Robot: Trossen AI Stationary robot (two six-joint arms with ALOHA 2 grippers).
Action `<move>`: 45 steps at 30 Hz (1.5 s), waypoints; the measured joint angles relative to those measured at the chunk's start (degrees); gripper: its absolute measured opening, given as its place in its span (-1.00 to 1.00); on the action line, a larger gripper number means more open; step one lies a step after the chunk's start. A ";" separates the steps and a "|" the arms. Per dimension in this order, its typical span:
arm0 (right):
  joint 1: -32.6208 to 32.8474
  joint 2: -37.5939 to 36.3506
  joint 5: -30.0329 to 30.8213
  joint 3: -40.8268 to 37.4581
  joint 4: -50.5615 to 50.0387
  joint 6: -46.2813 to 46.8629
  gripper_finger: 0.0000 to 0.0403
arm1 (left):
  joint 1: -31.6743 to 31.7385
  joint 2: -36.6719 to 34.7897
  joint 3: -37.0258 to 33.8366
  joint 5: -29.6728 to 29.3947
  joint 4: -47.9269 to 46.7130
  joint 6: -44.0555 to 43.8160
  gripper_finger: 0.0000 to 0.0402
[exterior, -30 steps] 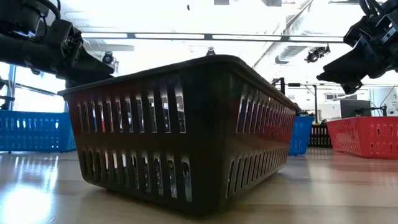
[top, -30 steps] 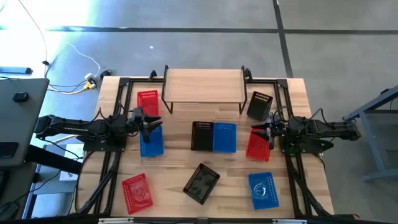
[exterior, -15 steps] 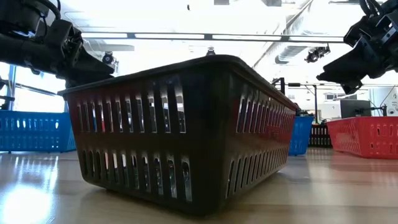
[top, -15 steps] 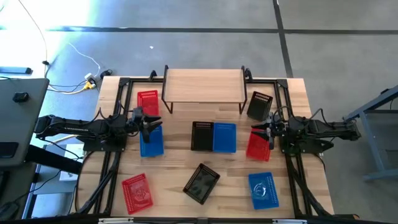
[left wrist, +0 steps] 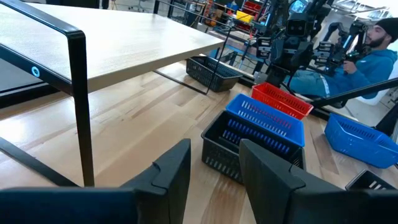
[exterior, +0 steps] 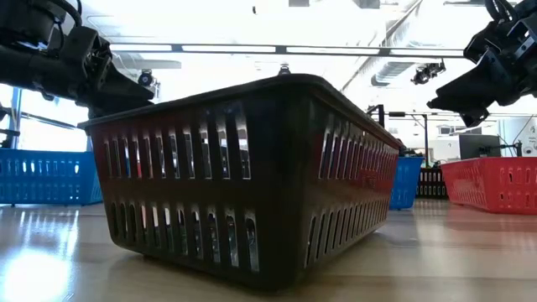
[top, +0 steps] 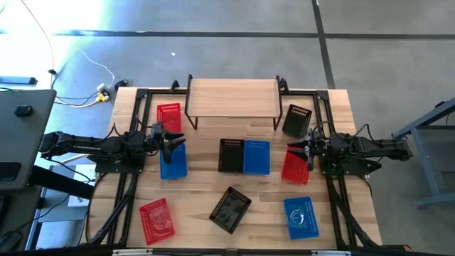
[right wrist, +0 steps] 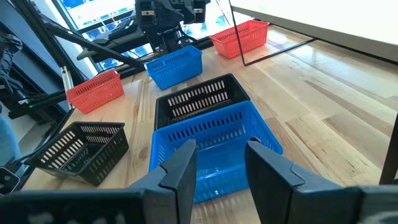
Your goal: Stack baskets on shelf by color
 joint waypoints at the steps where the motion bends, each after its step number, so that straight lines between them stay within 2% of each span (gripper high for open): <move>1: 0.00 -0.02 -0.01 -0.01 0.01 0.00 -0.40 | 0.00 -0.01 0.00 0.00 0.02 -0.02 -0.37; 28: -0.01 -0.02 -0.01 0.00 0.00 0.00 -0.40 | -0.04 -0.01 0.00 0.41 0.02 -0.39 -0.37; 37: 0.00 0.00 -0.01 -0.01 0.00 0.00 -0.40 | -0.09 -0.01 0.00 0.42 3.60 -12.21 -0.37; 41: -0.01 -0.01 -0.01 -0.01 0.00 0.00 -0.40 | -0.09 0.01 0.72 0.42 6.39 -15.41 -0.37; 45: -0.01 -0.02 0.00 0.00 -0.01 0.00 -0.40 | -0.09 0.01 4.32 0.41 6.37 -15.31 -0.37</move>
